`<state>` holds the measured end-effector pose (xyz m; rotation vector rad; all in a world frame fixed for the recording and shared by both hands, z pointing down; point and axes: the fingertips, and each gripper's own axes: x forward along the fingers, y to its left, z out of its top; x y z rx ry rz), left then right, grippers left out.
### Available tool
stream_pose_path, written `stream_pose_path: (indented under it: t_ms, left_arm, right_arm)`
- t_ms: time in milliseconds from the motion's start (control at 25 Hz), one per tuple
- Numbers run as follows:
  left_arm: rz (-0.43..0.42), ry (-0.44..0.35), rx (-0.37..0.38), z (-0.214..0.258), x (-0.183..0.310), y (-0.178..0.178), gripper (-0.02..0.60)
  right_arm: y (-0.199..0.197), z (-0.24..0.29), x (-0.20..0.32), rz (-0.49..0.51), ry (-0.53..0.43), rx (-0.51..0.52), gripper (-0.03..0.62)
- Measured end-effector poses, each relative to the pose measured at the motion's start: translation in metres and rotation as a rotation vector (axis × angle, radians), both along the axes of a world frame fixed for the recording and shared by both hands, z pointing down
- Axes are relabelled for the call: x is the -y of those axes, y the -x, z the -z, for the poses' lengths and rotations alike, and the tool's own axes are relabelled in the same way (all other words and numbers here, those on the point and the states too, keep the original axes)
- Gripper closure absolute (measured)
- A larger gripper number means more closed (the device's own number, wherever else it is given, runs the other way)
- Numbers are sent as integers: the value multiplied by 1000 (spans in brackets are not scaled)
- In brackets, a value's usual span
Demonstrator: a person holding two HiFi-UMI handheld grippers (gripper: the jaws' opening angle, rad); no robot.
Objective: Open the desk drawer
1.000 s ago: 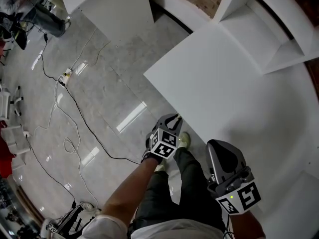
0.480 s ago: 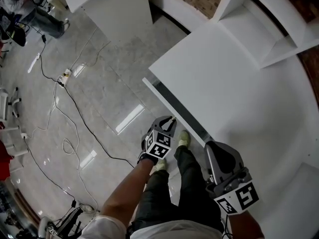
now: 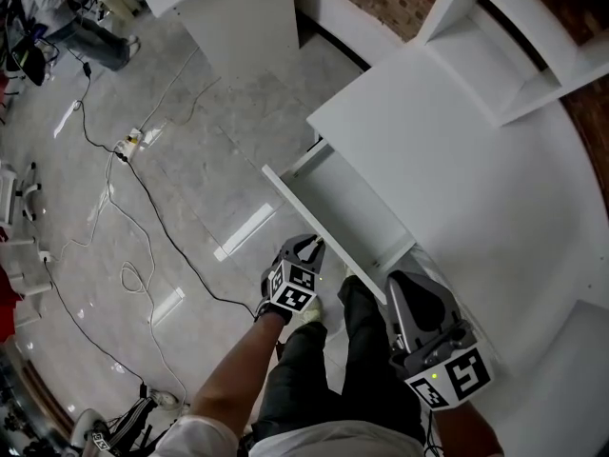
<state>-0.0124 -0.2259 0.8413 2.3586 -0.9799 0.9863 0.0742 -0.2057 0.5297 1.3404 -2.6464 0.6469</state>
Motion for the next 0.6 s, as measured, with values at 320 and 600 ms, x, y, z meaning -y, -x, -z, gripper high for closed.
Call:
stream_pose_path:
  t_ms: [320, 600]
  left_arm:
    - [16, 3, 5, -3, -34, 39, 503]
    - [11, 2, 9, -2, -57, 64, 503]
  right_arm:
    - [27, 9, -28, 11, -18, -12, 576]
    - [43, 17, -51, 8, -27, -19, 576]
